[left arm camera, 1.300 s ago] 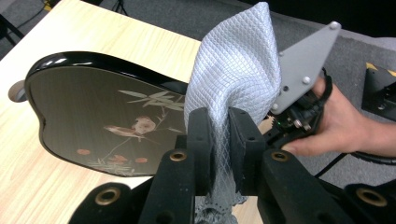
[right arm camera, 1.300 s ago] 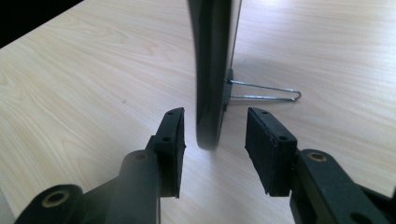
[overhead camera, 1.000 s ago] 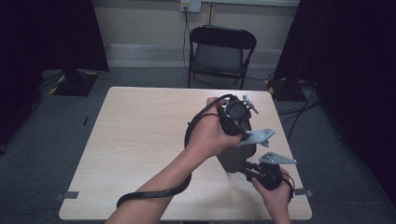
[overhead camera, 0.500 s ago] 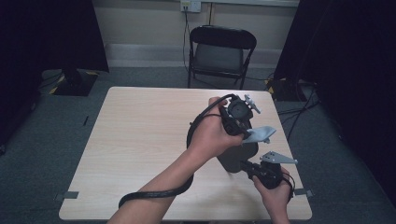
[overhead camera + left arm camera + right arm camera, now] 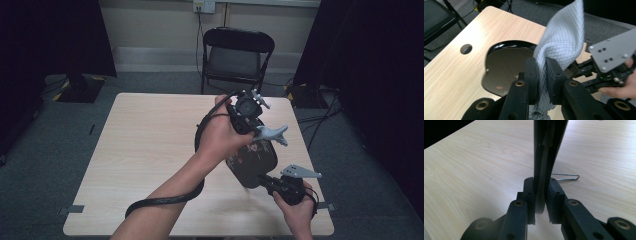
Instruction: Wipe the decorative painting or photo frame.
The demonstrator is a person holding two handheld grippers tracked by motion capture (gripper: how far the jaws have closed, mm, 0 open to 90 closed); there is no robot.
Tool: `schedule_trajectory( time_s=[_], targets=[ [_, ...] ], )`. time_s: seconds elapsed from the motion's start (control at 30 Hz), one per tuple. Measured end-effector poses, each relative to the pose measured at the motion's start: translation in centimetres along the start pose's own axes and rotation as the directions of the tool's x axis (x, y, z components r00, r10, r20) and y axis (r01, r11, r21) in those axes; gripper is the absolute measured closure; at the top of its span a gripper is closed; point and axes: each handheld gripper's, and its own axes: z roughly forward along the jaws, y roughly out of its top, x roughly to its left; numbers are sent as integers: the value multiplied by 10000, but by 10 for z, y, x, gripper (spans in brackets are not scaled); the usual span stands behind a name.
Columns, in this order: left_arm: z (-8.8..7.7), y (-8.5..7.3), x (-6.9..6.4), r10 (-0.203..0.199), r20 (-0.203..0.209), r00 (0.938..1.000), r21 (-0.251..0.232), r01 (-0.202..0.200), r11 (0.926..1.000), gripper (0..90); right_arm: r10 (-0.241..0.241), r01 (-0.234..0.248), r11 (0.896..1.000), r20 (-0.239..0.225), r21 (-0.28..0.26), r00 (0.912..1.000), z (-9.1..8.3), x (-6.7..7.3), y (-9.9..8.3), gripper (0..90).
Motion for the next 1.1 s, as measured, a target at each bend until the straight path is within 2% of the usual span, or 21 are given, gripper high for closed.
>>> schedule_trajectory(
  time_s=[0.13, 0.33, 0.63, 0.9, 0.97, 1.1],
  targets=[
    [-1, 0, 6, -140, -139, 9998, -80, 139, 9999, 807, -40, 40, 10000, -77, 23, 10000, -2, 0, -1, 796],
    [-2, -1, 12, -327, -606, 9976, -234, 313, 9992, 808, -68, 68, 10000, -140, 5, 9999, -2, -1, -1, 796],
    [5, -4, 22, -543, -967, 9938, -247, 522, 9983, 808, -78, 79, 10000, -183, 38, 9998, -3, -2, -1, 796],
    [10, -9, 29, -848, -1373, 9869, -227, 825, 9963, 809, -117, 119, 9999, -196, 74, 9997, -3, -2, -1, 796],
    [11, -11, 31, -1096, -1508, 9825, -340, 1057, 9938, 809, -123, 125, 9999, -194, 86, 9997, -3, -2, -1, 796],
    [12, -13, 35, -1349, -1628, 9774, -395, 1302, 9907, 810, -121, 123, 9999, -192, 106, 9997, -4, -2, -1, 796]
  ],
)
